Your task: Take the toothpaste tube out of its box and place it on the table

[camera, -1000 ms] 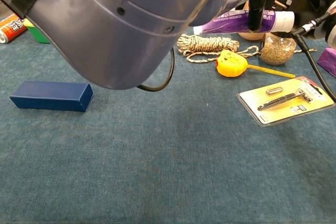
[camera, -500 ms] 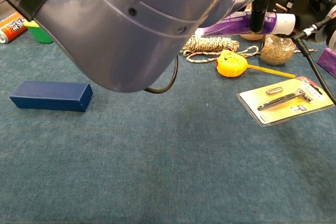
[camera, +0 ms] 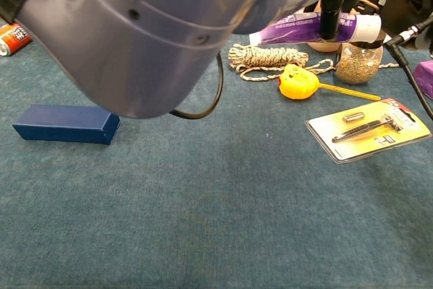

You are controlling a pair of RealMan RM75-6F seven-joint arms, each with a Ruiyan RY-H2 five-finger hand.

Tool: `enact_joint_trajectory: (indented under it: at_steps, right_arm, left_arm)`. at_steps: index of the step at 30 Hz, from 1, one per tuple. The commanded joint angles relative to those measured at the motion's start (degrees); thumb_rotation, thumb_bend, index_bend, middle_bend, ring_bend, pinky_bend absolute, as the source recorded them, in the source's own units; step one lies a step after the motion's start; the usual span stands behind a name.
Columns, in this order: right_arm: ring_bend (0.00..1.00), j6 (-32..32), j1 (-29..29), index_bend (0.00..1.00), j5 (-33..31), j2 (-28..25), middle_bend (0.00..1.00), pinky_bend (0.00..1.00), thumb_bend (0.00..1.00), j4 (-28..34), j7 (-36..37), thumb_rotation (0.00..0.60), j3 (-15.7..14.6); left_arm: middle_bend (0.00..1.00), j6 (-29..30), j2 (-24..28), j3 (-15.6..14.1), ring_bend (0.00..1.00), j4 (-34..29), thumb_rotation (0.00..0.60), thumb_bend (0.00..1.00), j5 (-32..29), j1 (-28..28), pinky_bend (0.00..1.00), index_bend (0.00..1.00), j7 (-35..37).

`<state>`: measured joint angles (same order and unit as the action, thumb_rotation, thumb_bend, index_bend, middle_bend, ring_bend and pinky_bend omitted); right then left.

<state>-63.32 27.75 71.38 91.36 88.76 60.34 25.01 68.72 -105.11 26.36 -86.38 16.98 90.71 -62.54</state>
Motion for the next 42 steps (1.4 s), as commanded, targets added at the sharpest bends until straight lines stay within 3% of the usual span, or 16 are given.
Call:
enact_joint_trajectory:
  at_steps: [1, 16, 20, 28, 42]
  right_arm:
    - [0.00, 0.24, 0.18, 0.00, -0.13, -0.21, 0.00, 0.00, 0.00, -0.33, 0.10, 0.277, 0.25]
    - [0.00, 0.54, -0.42, 0.00, -0.52, -2.45, 0.00, 0.00, 0.00, -1.57, 1.04, 0.279, 0.70]
    - [0.00, 0.81, -0.53, 0.00, -0.31, -3.26, 0.00, 0.00, 0.00, -1.72, 0.80, 0.279, 0.47]
    - [0.00, 0.72, -0.80, 0.00, 0.27, -4.30, 0.00, 0.00, 0.00, -1.52, 0.25, 0.279, -0.11]
    - [0.00, 0.45, -1.51, 0.00, 0.13, -5.12, 0.00, 0.00, 0.00, -1.50, 0.26, 0.280, -0.82]
  left_arm:
    - [0.64, 0.78, 1.23, -0.78, 0.67, -2.02, 0.600, 0.84, 0.91, -1.10, 0.66, 0.67, 0.20]
    - [0.64, 2.89, 6.70, -6.51, 0.66, -10.51, 0.600, 0.84, 4.58, -7.83, 0.66, 0.67, 2.64]
    - [0.64, 2.72, 8.28, -9.36, 0.65, -12.01, 0.600, 0.84, 6.14, -10.84, 0.66, 0.67, 4.51]
    - [0.64, 0.74, 8.22, -12.44, 0.64, -10.31, 0.600, 0.84, 8.23, -14.34, 0.66, 0.67, 7.74]
    - [0.61, -2.63, 7.11, -14.28, 0.61, -6.25, 0.600, 0.82, 8.72, -16.96, 0.66, 0.64, 9.84]
